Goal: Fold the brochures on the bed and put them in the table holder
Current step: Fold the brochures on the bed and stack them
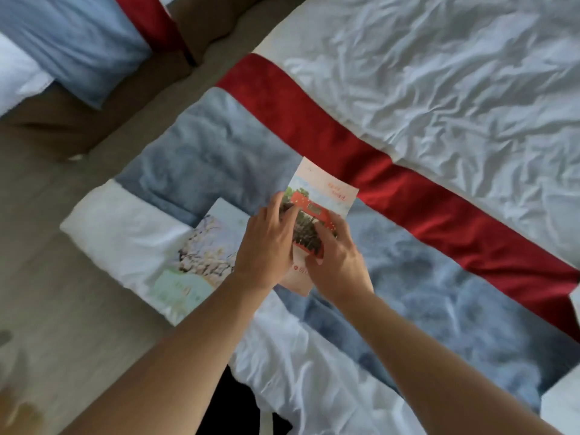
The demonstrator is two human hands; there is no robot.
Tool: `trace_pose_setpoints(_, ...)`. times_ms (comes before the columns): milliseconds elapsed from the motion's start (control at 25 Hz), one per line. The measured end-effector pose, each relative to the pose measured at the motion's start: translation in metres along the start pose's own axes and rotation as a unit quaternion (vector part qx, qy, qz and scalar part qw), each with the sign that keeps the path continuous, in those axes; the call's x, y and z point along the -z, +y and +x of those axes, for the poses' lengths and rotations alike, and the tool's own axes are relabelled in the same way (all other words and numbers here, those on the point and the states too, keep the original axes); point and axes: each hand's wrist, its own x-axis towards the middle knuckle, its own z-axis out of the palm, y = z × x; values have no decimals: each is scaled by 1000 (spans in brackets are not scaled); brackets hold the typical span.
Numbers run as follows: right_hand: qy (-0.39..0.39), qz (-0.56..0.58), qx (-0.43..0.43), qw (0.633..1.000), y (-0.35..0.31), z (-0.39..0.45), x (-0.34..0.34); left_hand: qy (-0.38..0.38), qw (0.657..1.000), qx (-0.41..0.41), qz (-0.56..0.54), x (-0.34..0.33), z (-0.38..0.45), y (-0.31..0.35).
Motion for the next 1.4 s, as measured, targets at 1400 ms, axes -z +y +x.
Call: trace_pose_setpoints(1400,-81,-201,10,976,-107,-8,-138,-164,984,-40,50,-22,-91,-180)
